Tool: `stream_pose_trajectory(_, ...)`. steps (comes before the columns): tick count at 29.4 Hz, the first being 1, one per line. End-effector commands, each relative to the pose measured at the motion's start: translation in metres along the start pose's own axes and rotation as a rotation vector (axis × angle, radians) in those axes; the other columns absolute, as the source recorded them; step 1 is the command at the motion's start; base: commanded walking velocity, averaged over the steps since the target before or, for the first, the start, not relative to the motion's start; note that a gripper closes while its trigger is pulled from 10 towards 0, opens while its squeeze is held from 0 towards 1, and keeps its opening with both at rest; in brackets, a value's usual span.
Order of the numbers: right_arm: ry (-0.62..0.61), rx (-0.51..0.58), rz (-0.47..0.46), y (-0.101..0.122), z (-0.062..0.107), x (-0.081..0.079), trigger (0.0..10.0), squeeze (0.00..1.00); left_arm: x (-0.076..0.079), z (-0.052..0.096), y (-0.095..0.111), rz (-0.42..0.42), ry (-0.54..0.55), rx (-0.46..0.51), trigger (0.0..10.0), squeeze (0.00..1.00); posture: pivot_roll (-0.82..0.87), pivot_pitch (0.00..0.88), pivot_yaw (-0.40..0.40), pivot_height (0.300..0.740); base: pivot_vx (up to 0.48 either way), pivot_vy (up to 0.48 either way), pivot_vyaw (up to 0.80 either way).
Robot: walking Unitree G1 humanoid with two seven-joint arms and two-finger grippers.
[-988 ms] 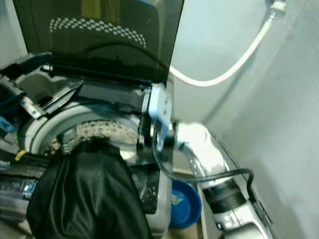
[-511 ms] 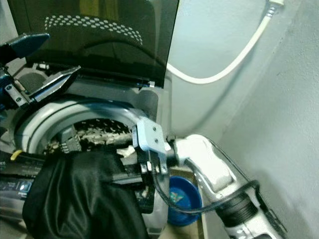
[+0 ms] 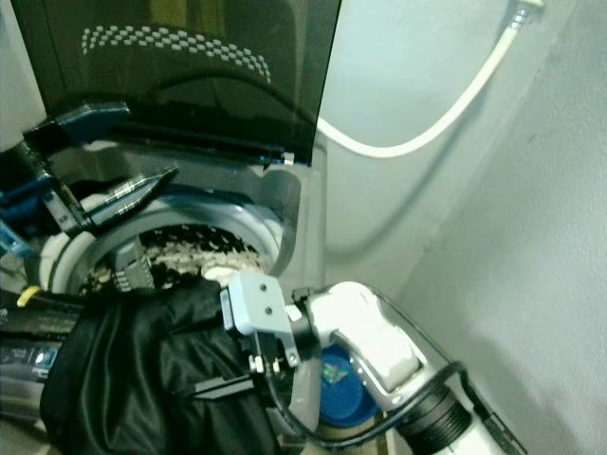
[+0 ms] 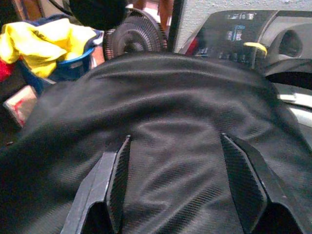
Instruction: Clothes washing
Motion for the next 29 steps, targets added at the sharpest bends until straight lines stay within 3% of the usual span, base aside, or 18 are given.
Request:
stream_pose_trajectory(1, -0.052, -0.064, -0.05, -0.02, -0.001, 0.002, 7.7, 0.0, 0.016, 0.006, -0.008, 0.026, -0.072, -0.05, 10.0, 0.0, 0.21, 0.05, -0.015, 0.74, 0.0, 0.0, 0.0)
stream_pose_trajectory(4, -0.073, -0.073, -0.052, -0.023, -0.001, 0.004, 7.7, 0.0, 0.02, 0.009, -0.012, 0.04, -0.089, -0.071, 10.0, 0.0, 0.21, 0.051, -0.013, 0.74, 0.0, 0.0, 0.0)
stream_pose_trajectory(5, -0.082, -0.074, -0.054, -0.024, -0.001, 0.004, 4.9, 0.0, 0.023, 0.013, -0.016, 0.048, -0.099, -0.094, 10.0, 0.0, 0.22, 0.051, -0.013, 0.74, 0.0, 0.0, 0.0)
stream_pose_trajectory(6, -0.124, -0.072, -0.053, -0.025, -0.001, 0.011, 0.0, 0.0, 0.03, 0.03, -0.023, 0.081, -0.12, -0.173, 10.0, 0.0, 0.22, 0.054, -0.015, 0.74, 0.0, 0.0, 0.0)
stream_pose_trajectory(12, -0.18, -0.031, -0.047, -0.019, -0.004, 0.024, 0.0, 0.0, 0.042, 0.054, -0.032, 0.103, -0.177, -0.299, 10.0, 0.0, 0.25, 0.057, -0.019, 0.74, 0.0, 0.0, 0.0)
stream_pose_trajectory(15, -0.208, -0.006, -0.038, -0.015, -0.006, 0.031, 0.0, 0.0, 0.042, 0.059, -0.034, 0.102, -0.175, -0.324, 10.0, 0.0, 0.25, 0.057, -0.019, 0.74, 0.0, 0.0, 0.0)
stream_pose_trajectory(24, -0.302, 0.071, -0.017, 0.002, -0.004, 0.051, 0.0, 0.0, 0.046, 0.062, -0.039, 0.11, -0.163, -0.34, 10.0, 0.0, 0.26, 0.059, -0.028, 0.74, 0.0, 0.0, 0.0)
stream_pose_trajectory(25, -0.361, 0.097, -0.013, 0.007, -0.001, 0.062, 0.0, 0.0, 0.047, 0.062, -0.039, 0.118, -0.162, -0.34, 10.0, 0.0, 0.25, 0.062, -0.03, 0.74, 0.0, 0.0, 0.0)
stream_pose_trajectory(29, -0.386, 0.107, -0.012, 0.009, 0.0, 0.066, 0.0, 0.0, 0.048, 0.063, -0.039, 0.123, -0.163, -0.343, 10.0, 0.0, 0.25, 0.062, -0.03, 0.74, 0.0, 0.0, 0.0)
Point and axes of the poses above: a point about 5 cm out from each wrist's last joint towards the gripper, its own z axis pointing back from the gripper into the wrist, its own y axis along the axis of the wrist's last joint, x = y × z, the point moved 6 cm from there along -z, pointing out of the wrist towards the gripper, and after that the axes turned 8 degrees about z, right-handed, at the moved point
